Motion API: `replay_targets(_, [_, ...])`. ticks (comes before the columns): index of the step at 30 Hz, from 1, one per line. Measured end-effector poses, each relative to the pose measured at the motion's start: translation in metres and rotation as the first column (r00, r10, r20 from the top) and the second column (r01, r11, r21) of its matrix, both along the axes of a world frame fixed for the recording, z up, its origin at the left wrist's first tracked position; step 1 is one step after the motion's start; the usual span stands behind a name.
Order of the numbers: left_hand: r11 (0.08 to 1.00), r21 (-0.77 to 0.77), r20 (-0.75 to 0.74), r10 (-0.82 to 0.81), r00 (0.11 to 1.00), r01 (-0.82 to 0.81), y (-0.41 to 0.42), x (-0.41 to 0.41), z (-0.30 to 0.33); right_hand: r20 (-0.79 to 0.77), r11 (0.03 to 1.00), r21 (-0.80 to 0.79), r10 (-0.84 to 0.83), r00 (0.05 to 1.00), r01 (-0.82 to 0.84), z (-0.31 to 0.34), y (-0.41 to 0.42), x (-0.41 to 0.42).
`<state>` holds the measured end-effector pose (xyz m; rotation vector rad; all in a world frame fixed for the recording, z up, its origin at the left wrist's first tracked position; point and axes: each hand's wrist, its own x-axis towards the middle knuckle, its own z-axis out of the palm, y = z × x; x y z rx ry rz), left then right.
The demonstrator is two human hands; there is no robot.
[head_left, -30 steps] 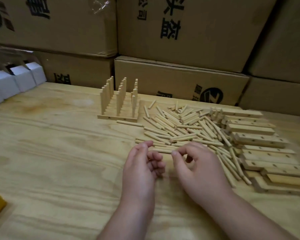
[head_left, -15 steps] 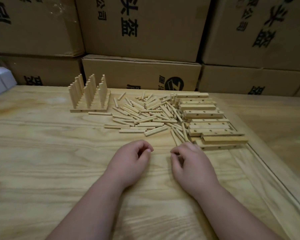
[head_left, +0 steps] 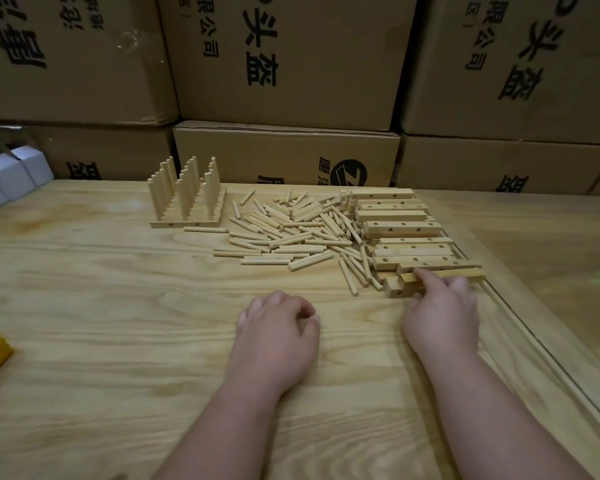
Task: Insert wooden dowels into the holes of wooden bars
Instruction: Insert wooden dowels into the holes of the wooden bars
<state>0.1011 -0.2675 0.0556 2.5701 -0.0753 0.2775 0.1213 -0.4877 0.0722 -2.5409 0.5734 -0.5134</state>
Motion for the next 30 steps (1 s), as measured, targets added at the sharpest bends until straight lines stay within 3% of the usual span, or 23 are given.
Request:
replay_targets(4, [0.999, -0.054, 0.003, 0.005, 1.000, -0.005, 0.001, 0.000, 0.002, 0.014, 0.981, -0.193, -0.008, 1.000, 0.011, 0.002, 0.003, 0.000])
replay_targets(7, [0.994, -0.109, 0.007, 0.008, 1.000, -0.007, 0.003, 0.000, 0.004, 0.013, 0.971, -0.237, 0.037, 0.999, -0.033, 0.004, 0.005, 0.000])
replay_targets(11, [0.989, -0.151, -0.016, -0.010, 1.000, 0.008, 0.003, 0.000, 0.008, 0.199, 0.969, -0.224, 0.150, 0.968, -0.104, 0.008, 0.013, -0.003])
replay_targets(13, [0.984, -0.178, -0.023, -0.016, 1.000, 0.012, 0.003, -0.001, 0.008, 0.395, 0.960, -0.234, 0.241, 0.886, -0.156, 0.012, 0.019, -0.005])
replay_targets(15, [0.971, -0.240, -0.011, -0.025, 1.000, 0.021, 0.004, -0.001, 0.009, 0.564, 0.924, -0.248, 0.381, 0.733, -0.290, 0.018, 0.030, -0.007])
replay_targets(17, [0.938, -0.345, 0.024, -0.034, 0.999, 0.040, 0.007, -0.003, 0.009, 0.627, 0.865, -0.132, 0.452, 0.634, -0.485, 0.024, 0.048, -0.010])
replay_targets(19, [0.887, -0.455, 0.034, -0.062, 0.997, 0.071, 0.008, -0.005, 0.010, 0.589, 0.770, 0.157, 0.429, 0.685, -0.618, 0.029, 0.067, -0.010])
replay_targets(22, [0.746, -0.655, 0.039, -0.133, 0.990, 0.126, 0.010, -0.006, 0.007, 0.495, 0.595, 0.488, 0.414, 0.764, -0.639, 0.025, 0.089, -0.005])
replay_targets(25, [0.702, -0.680, 0.103, -0.194, 0.976, 0.212, 0.013, -0.005, 0.009, 0.542, 0.456, 0.598, 0.377, 0.751, -0.660, 0.015, 0.102, -0.005])
replay_targets(27, [0.665, -0.716, 0.107, -0.195, 0.975, 0.211, 0.012, -0.001, 0.011, 0.561, 0.489, 0.560, 0.370, 0.740, -0.669, 0.008, 0.100, -0.006])
replay_targets(30, [0.504, -0.859, 0.027, -0.131, 0.991, 0.090, 0.011, 0.005, 0.017, 0.492, 0.711, 0.252, 0.489, 0.720, -0.656, 0.001, 0.081, -0.002])
